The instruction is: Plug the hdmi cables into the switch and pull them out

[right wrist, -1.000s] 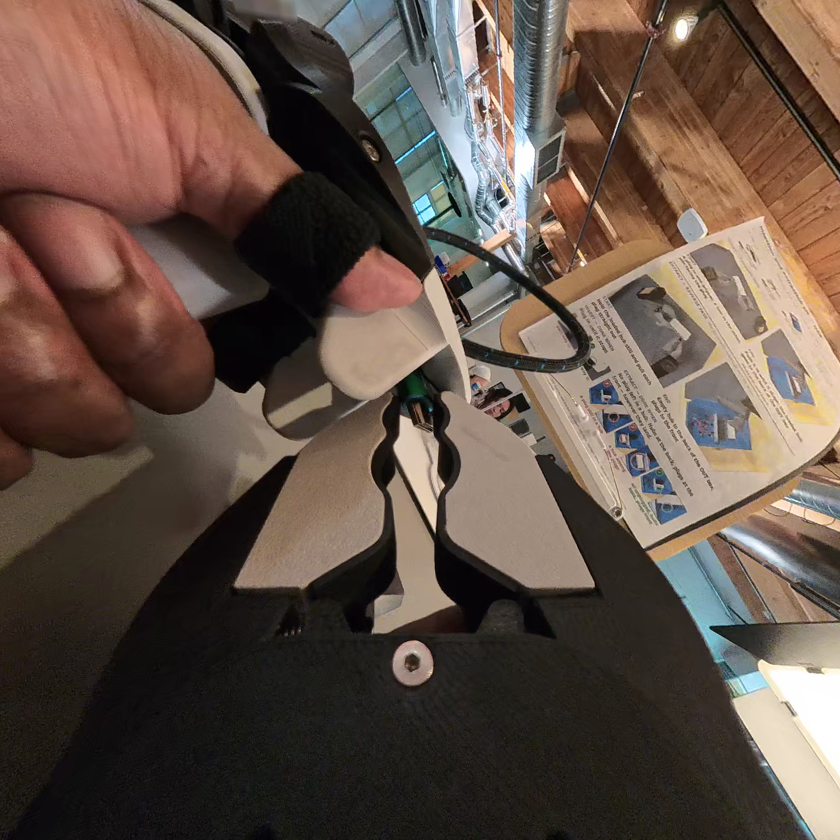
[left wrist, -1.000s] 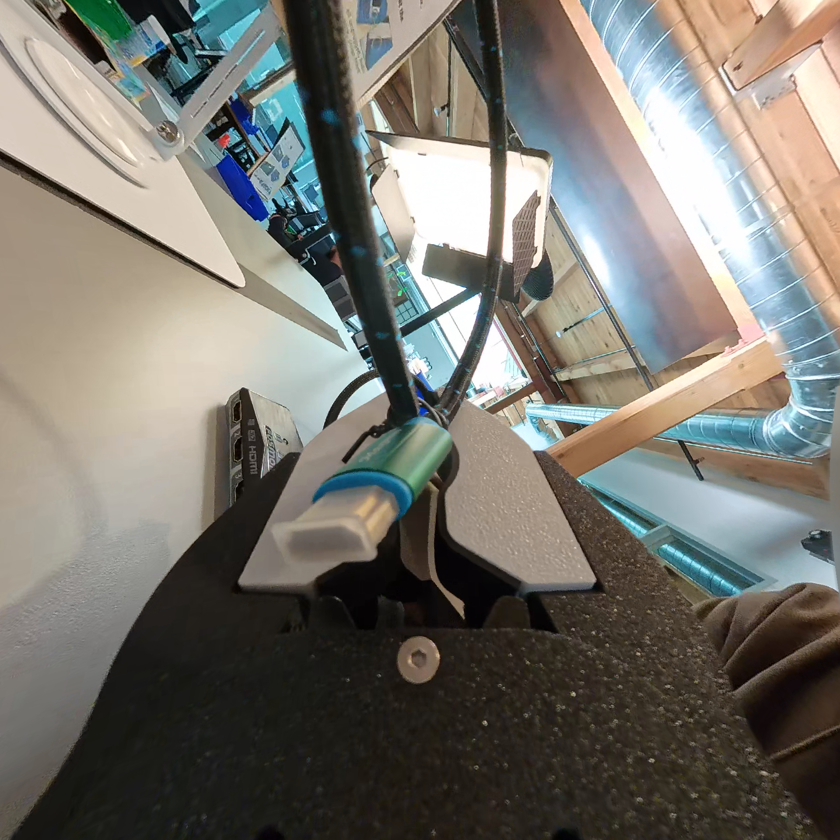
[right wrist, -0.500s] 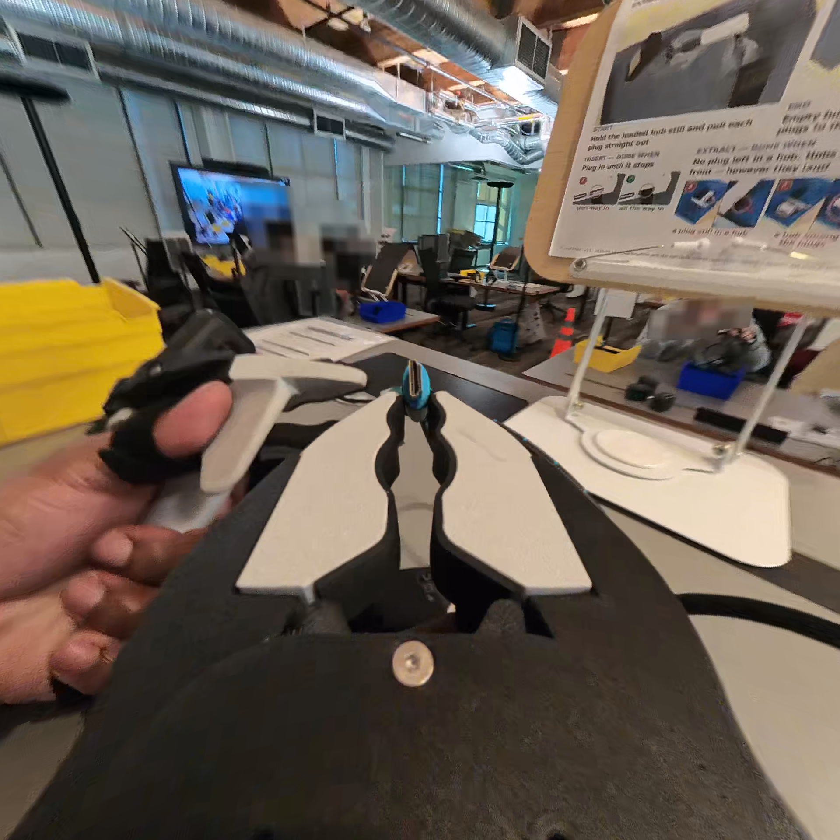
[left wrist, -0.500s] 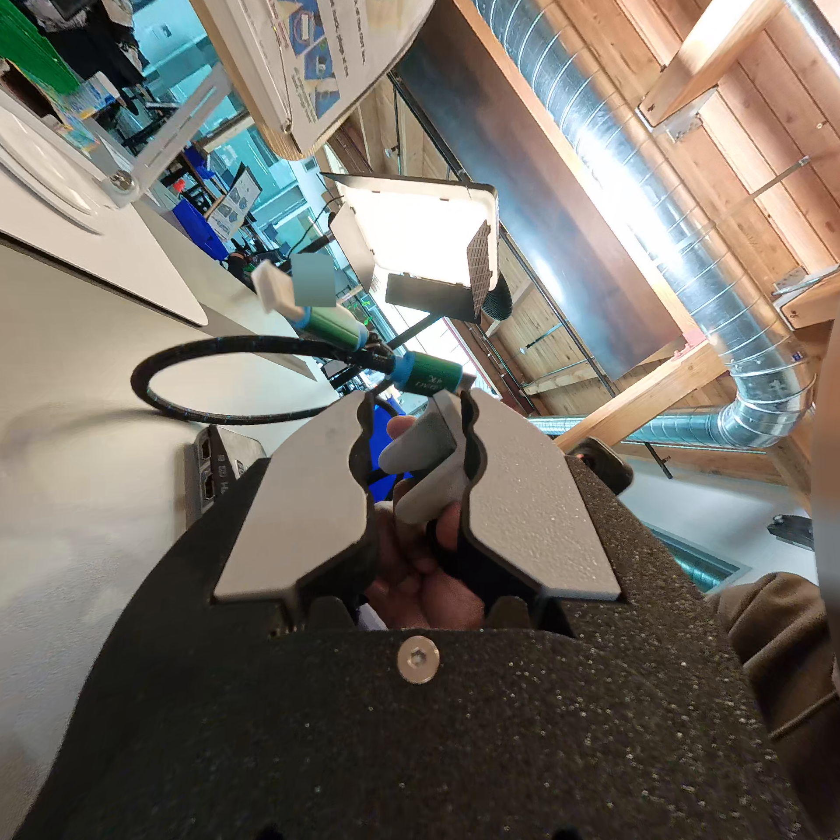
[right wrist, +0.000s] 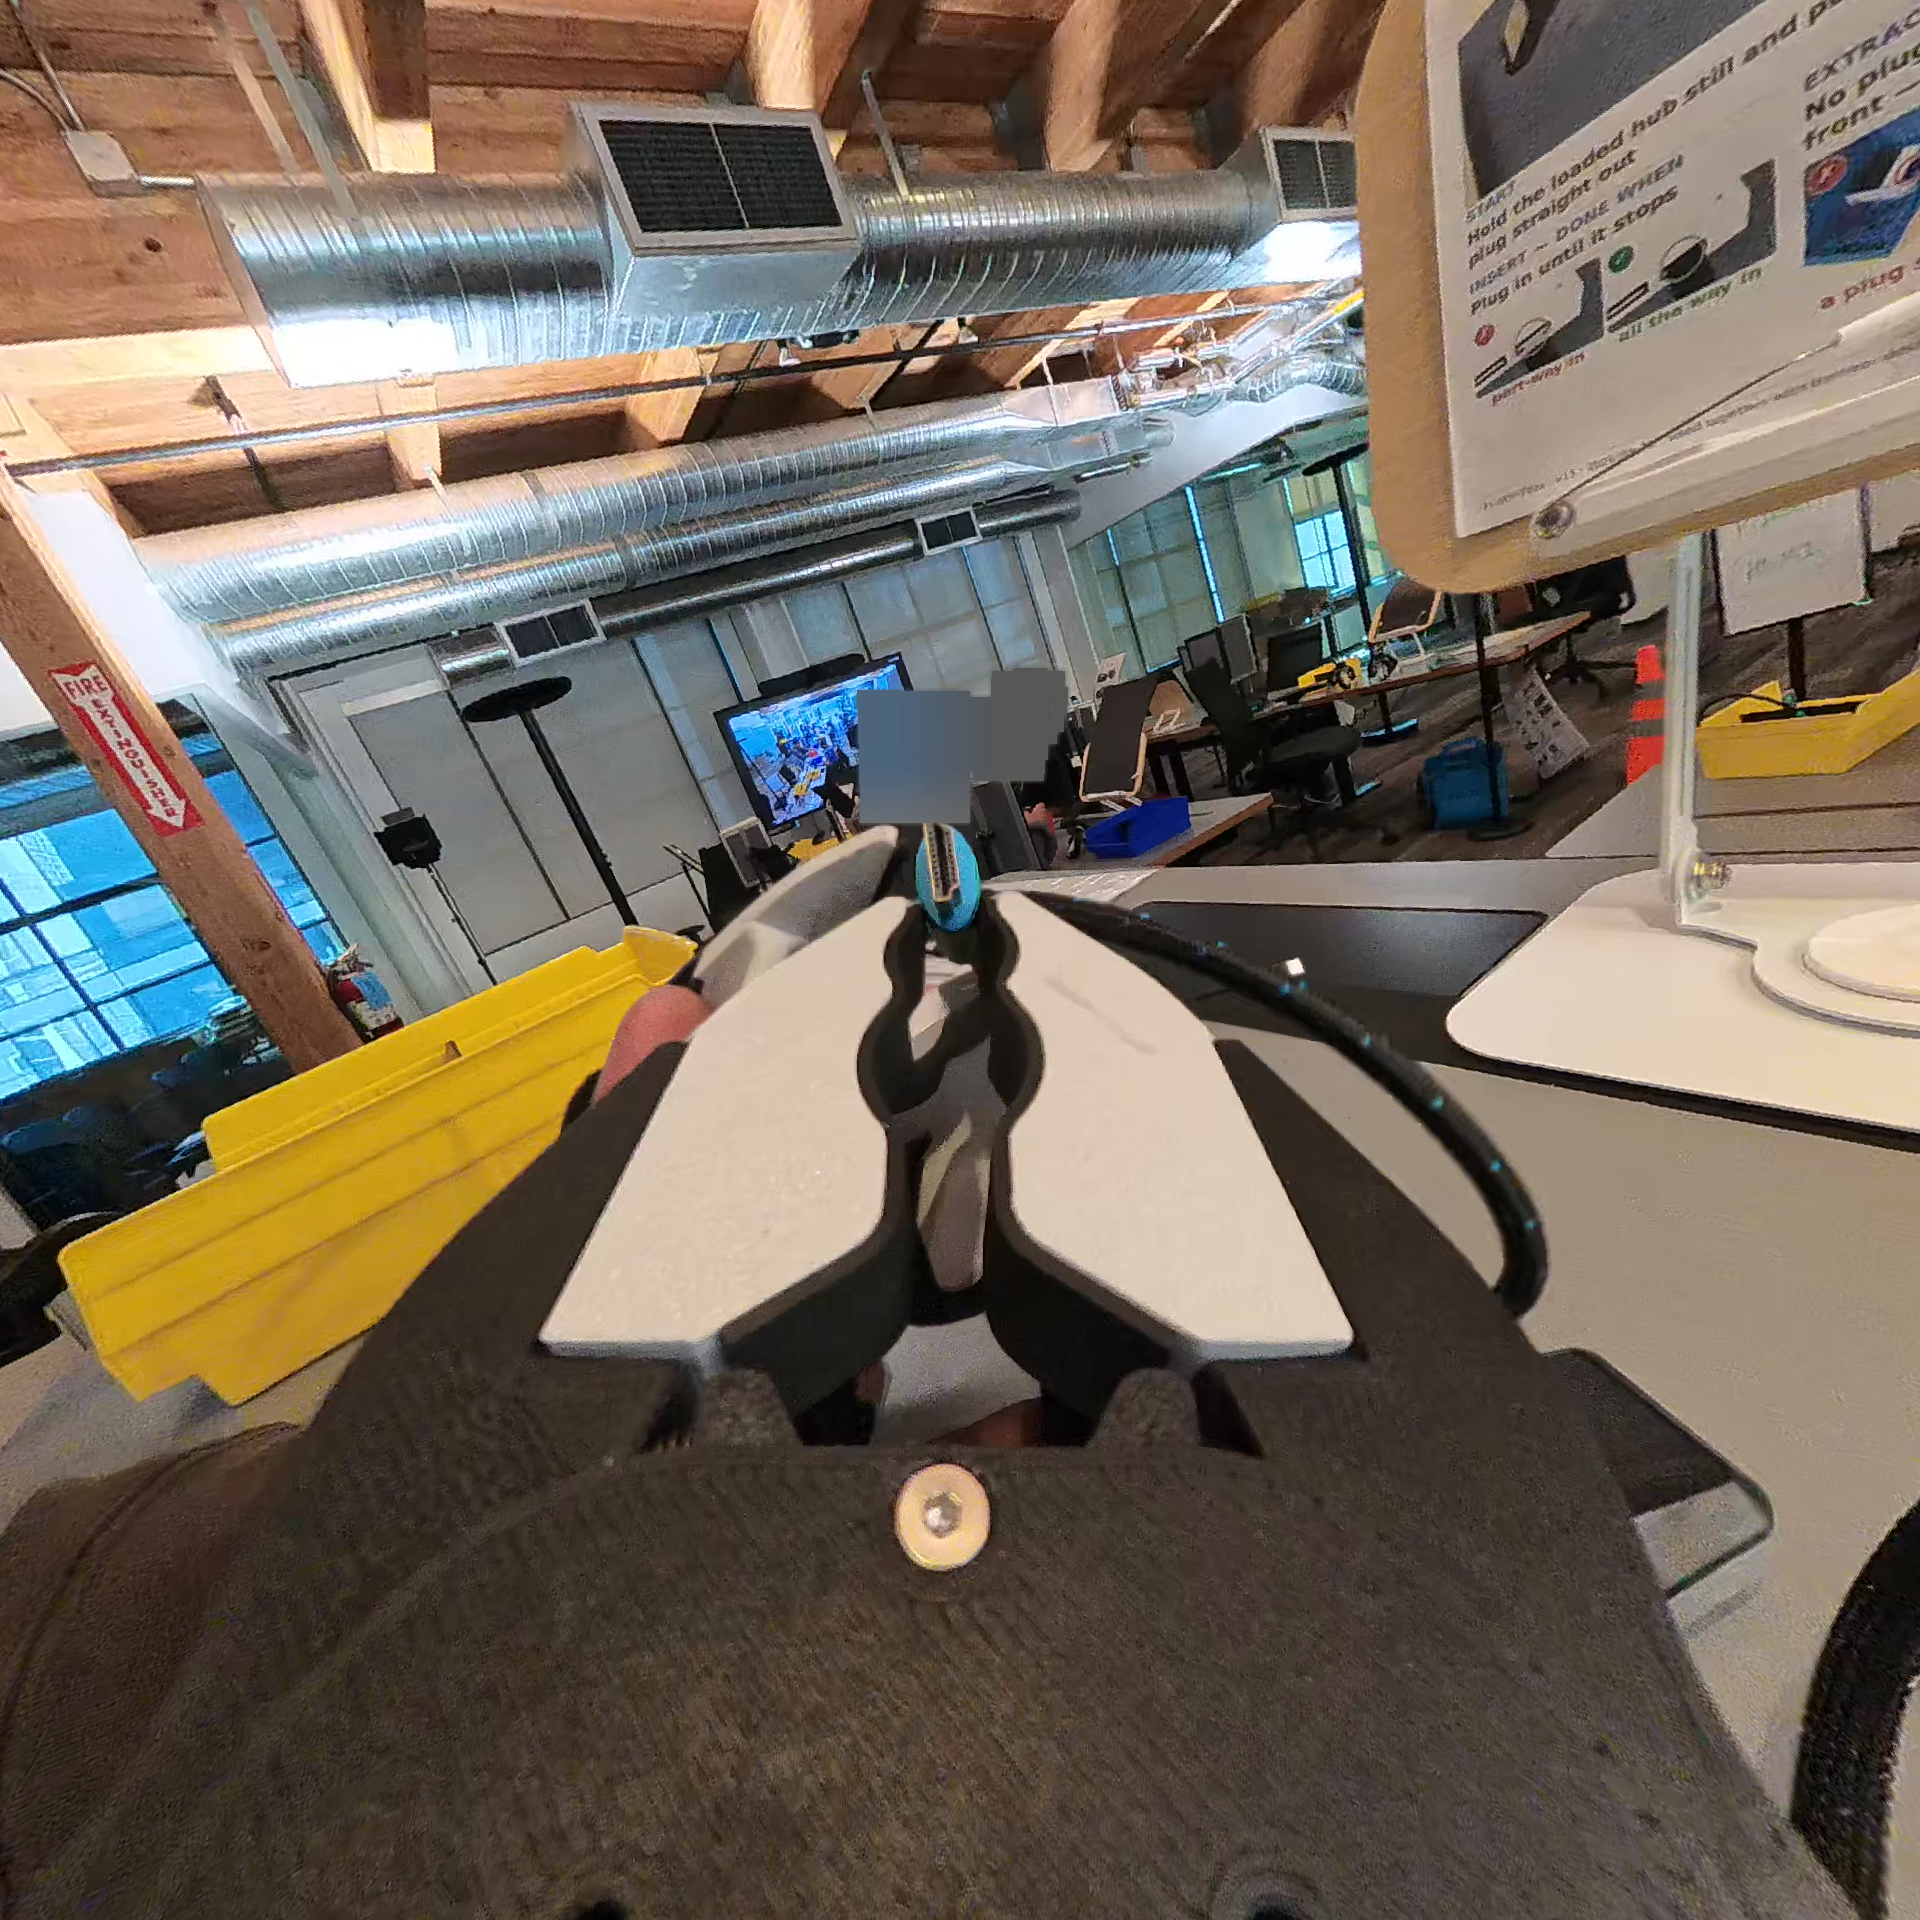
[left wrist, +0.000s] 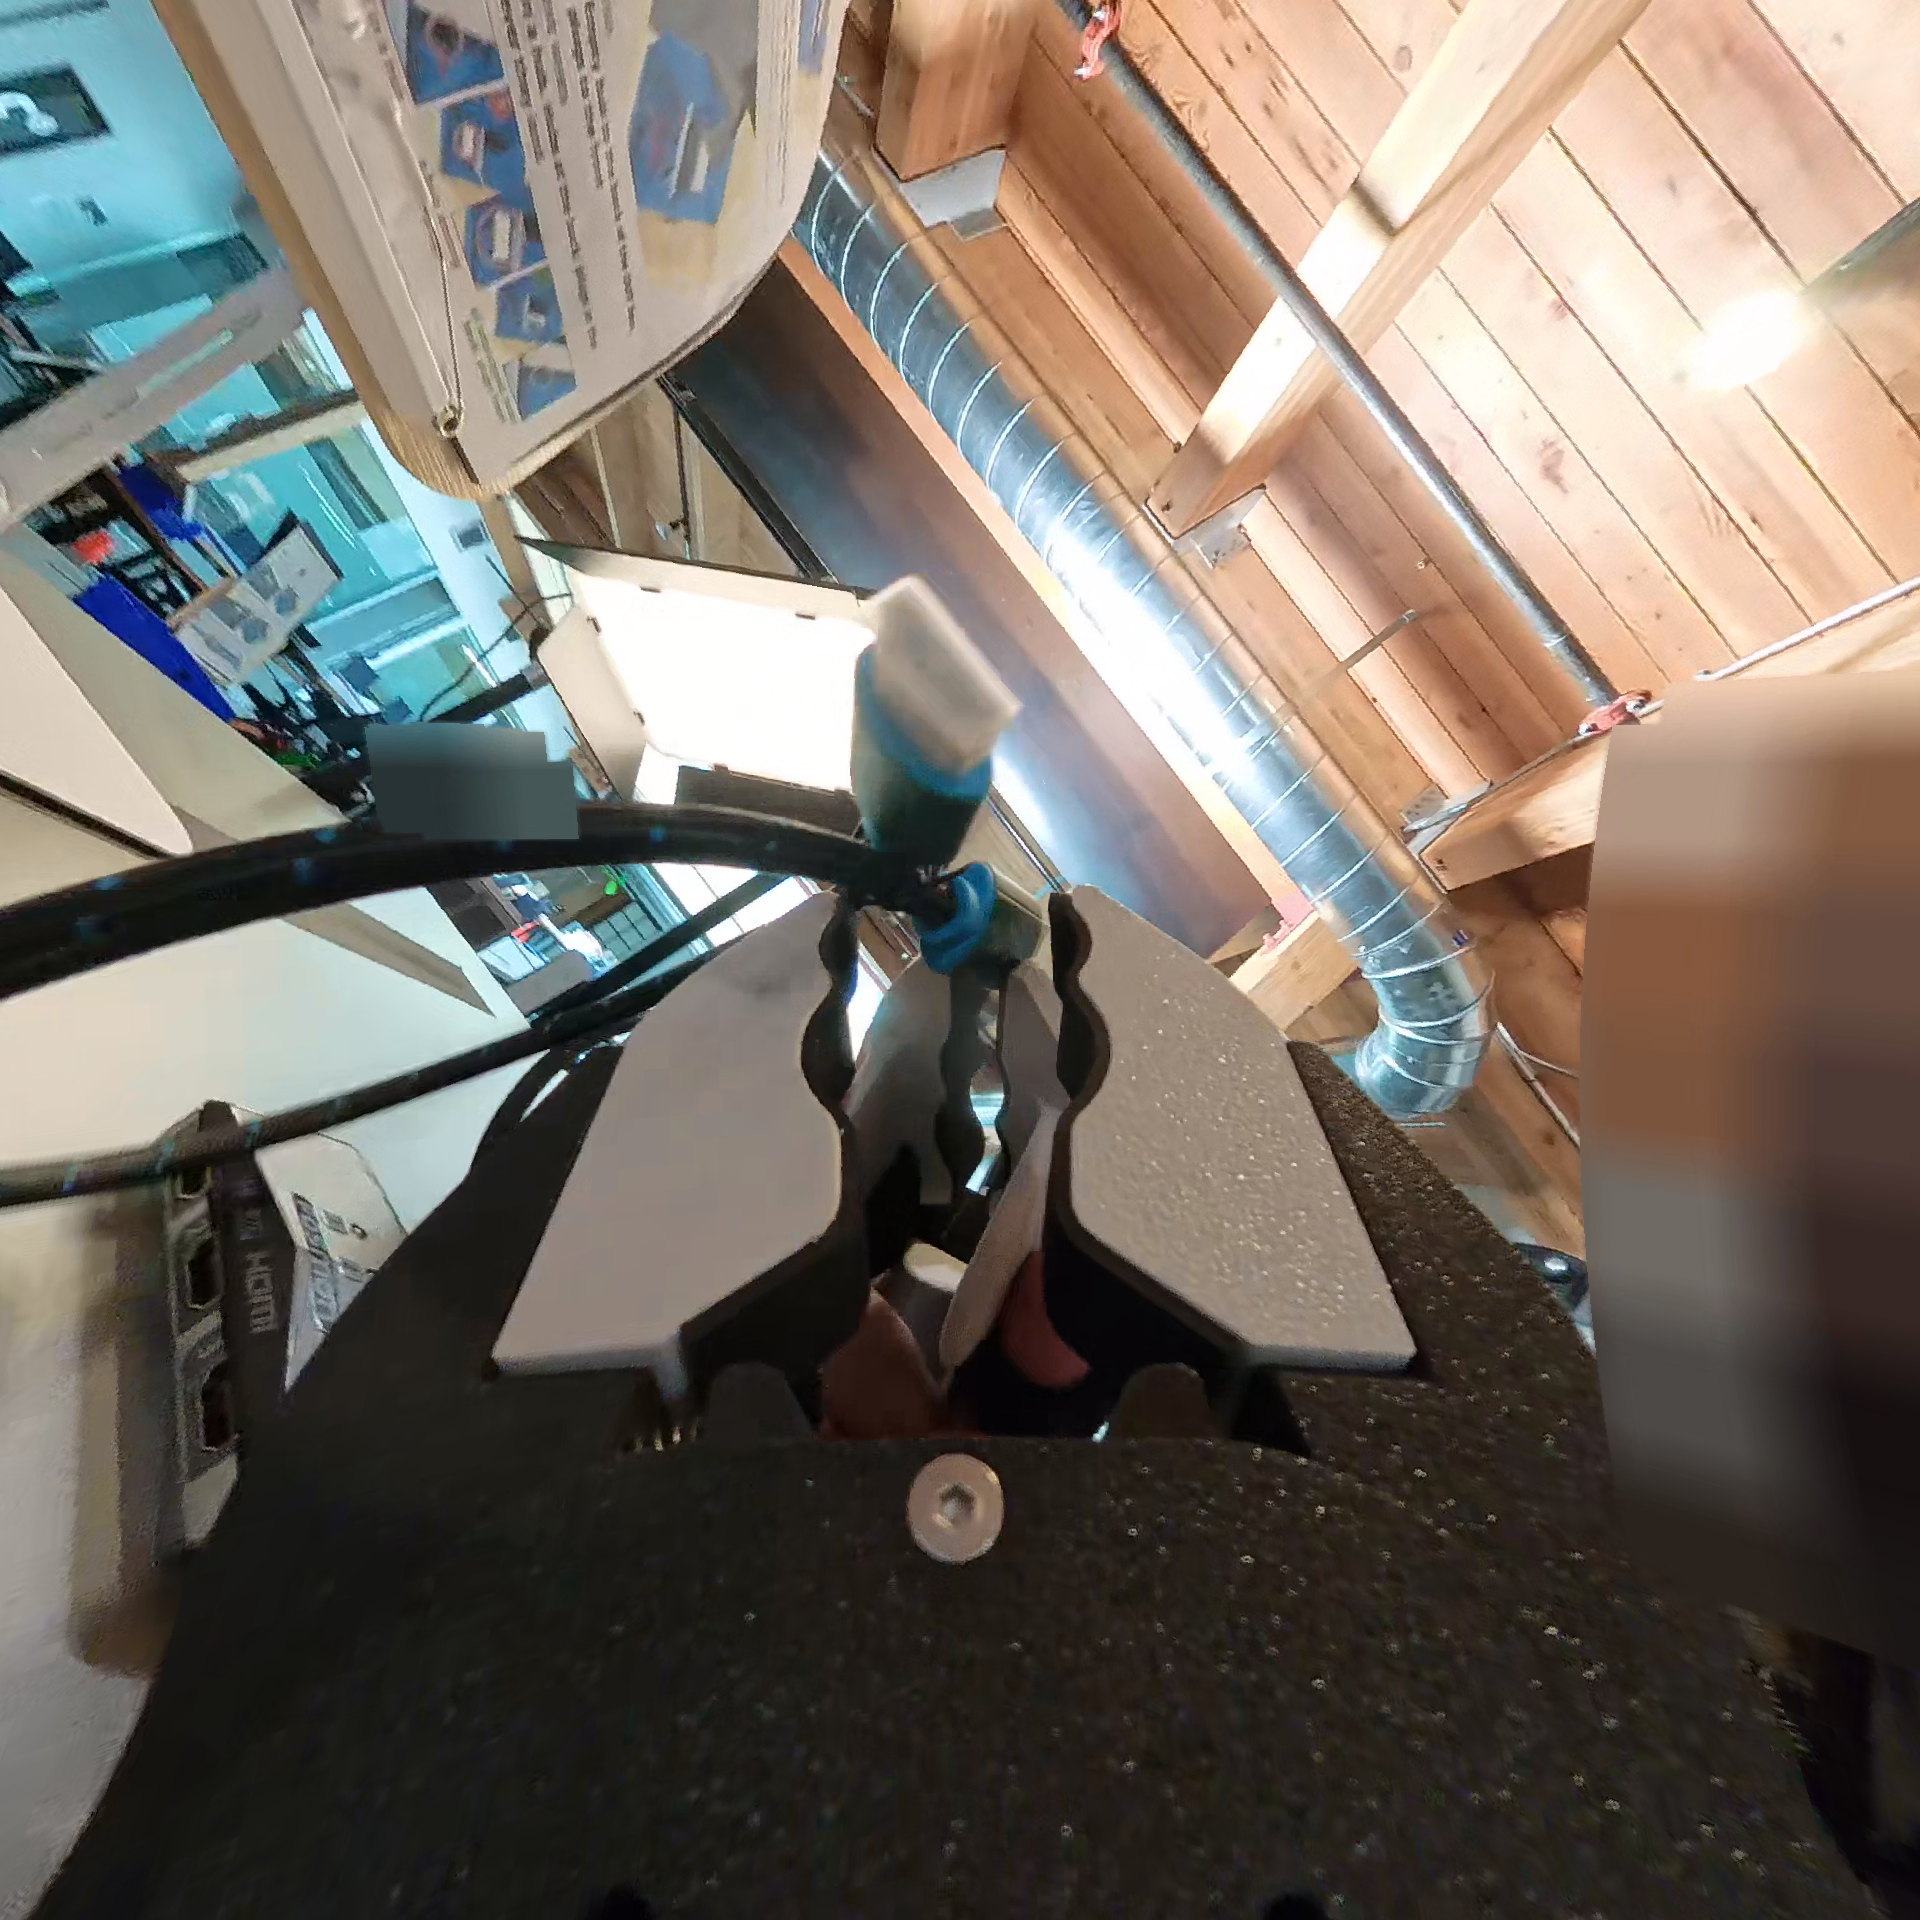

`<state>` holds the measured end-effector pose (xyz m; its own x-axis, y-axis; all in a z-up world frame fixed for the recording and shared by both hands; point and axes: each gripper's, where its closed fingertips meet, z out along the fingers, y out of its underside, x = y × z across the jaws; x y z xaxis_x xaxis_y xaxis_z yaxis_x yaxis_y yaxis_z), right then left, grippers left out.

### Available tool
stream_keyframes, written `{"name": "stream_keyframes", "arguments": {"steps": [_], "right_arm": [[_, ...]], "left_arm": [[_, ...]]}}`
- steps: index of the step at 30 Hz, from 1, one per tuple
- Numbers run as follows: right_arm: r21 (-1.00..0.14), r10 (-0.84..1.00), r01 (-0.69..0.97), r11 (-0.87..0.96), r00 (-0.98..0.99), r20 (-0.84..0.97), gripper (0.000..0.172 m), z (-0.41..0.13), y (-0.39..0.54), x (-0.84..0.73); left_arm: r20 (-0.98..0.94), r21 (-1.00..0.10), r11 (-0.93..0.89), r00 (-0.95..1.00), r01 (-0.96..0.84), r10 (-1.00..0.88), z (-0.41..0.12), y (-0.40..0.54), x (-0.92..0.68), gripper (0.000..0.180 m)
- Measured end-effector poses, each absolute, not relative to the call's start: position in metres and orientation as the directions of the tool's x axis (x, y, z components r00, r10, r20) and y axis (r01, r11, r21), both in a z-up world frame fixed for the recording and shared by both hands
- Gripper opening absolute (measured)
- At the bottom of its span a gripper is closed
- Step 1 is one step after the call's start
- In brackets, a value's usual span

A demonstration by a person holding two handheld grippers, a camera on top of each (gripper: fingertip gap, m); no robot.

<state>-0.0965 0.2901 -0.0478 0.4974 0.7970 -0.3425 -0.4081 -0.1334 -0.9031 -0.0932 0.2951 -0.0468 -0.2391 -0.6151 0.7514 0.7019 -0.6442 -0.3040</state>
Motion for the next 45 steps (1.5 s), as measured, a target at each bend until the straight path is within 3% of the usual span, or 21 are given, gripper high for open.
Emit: {"name": "stream_keyframes", "arguments": {"steps": [9,10,12,14,18,23,28,31,38,45], "right_arm": [[-0.940,0.799,-0.301,-0.158,0.520,-0.301,0.006,-0.062,0.290,-0.109],[-0.954,0.792,-0.270,-0.130,0.550,-0.264,0.013,-0.063,0.292,-0.107],[-0.988,0.751,-0.157,-0.012,0.651,-0.113,0.025,-0.063,0.296,-0.101],[-0.992,0.679,0.028,0.126,0.726,0.107,0.029,-0.064,0.299,-0.098],[-0.878,0.521,0.373,0.301,0.707,0.479,0.032,-0.080,0.297,-0.109],[-0.769,0.390,0.546,0.332,0.663,0.639,0.043,-0.089,0.302,-0.114],[-0.749,0.355,0.577,0.326,0.660,0.662,0.043,-0.090,0.305,-0.111],[-0.760,0.347,0.587,0.280,0.676,0.650,0.022,-0.094,0.311,-0.103],[-0.944,0.564,0.304,0.124,0.762,0.319,0.021,-0.092,0.314,-0.097],[-0.976,0.652,0.187,0.110,0.727,0.213,0.021,-0.085,0.307,-0.101]], "left_arm": [[0.715,-0.460,-0.445,0.023,0.768,-0.699,-0.048,0.299,-0.113,0.016],[0.714,-0.470,-0.413,0.060,0.780,-0.698,-0.047,0.301,-0.120,0.016],[0.727,-0.499,-0.373,0.143,0.782,-0.672,-0.049,0.306,-0.134,0.015],[0.708,-0.609,-0.327,0.309,0.723,-0.635,-0.056,0.311,-0.143,0.015],[0.540,-0.827,-0.262,0.571,0.497,-0.618,-0.059,0.313,-0.144,0.014],[0.502,-0.863,-0.324,0.587,0.388,-0.635,-0.065,0.307,-0.129,0.013],[0.506,-0.863,-0.417,0.514,0.287,-0.693,-0.077,0.297,-0.104,0.013],[0.497,-0.866,-0.442,0.503,0.235,-0.707,-0.085,0.294,-0.095,0.013],[0.592,-0.803,-0.476,0.387,0.358,-0.707,-0.078,0.295,-0.095,0.016],[0.659,-0.745,-0.531,0.321,0.404,-0.681,-0.080,0.297,-0.099,0.014]]}}
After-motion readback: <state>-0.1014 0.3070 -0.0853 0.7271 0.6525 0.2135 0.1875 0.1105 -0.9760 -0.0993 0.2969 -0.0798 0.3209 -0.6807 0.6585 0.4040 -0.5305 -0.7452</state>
